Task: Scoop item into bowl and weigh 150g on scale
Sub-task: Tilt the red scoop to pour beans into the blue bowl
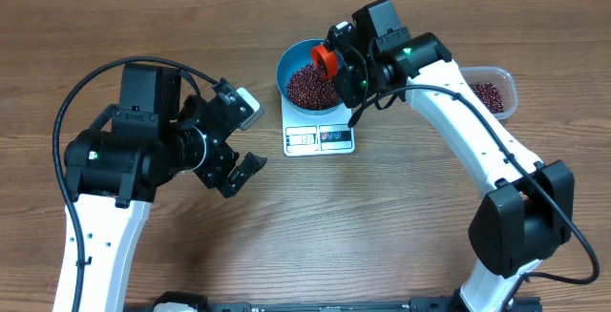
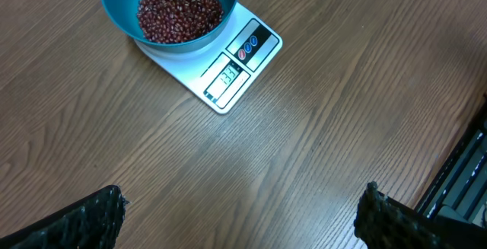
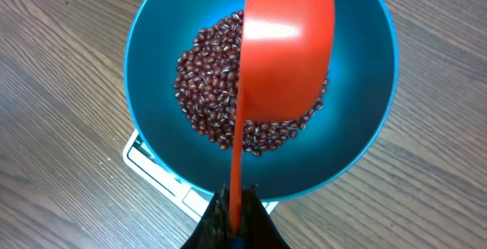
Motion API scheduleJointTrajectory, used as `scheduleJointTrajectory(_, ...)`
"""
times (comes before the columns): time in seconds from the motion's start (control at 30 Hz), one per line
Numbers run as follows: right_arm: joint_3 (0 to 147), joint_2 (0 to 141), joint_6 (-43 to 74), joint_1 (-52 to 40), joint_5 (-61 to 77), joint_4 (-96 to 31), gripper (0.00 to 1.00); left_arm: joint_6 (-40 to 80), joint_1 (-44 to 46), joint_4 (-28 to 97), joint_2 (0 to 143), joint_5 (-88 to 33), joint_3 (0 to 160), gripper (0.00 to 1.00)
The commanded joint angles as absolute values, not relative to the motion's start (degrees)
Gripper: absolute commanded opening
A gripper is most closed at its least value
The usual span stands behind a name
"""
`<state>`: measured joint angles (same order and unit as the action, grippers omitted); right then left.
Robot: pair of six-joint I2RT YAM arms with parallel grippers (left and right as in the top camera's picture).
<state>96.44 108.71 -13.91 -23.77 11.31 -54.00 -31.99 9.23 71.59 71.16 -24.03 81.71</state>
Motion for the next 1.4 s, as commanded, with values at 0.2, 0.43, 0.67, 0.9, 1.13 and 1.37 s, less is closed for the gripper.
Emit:
scheduleJointTrajectory(0.2, 98.4, 106.7, -15.5, -24.2, 9.9, -53.6, 0.04, -33.2, 9.0, 71.6, 71.2, -24.9, 82.5, 1.0)
scheduleJointTrajectory(0.43, 98.4, 106.7, -15.5, -24.2, 9.9, -53.5, 0.04, -33.2, 9.0, 71.6, 71.2, -24.9, 82.5, 1.0)
scheduleJointTrajectory(0.67, 98.4, 106.7, -15.5, -24.2, 9.9, -53.0, 0.04, -33.2, 9.0, 71.6, 71.2, -24.9, 82.5, 1.0)
scheduleJointTrajectory(0.9, 98.4, 106.7, -18.5, -24.2, 9.9, -52.6, 0.04, -33.2, 9.0, 71.6, 71.2, -24.9, 82.5, 1.0)
scheduleJointTrajectory(1.13, 98.3, 106.7, -18.5, -24.2, 9.9, -52.1, 0.04, -33.2, 9.0, 71.6, 71.2, -24.9, 82.5, 0.99)
scheduleJointTrajectory(1.37, 98.3, 106.7, -22.8, -24.2, 11.4, -52.6, 0.04, -33.2, 9.0, 71.6, 71.2, -24.9, 82.5, 1.0)
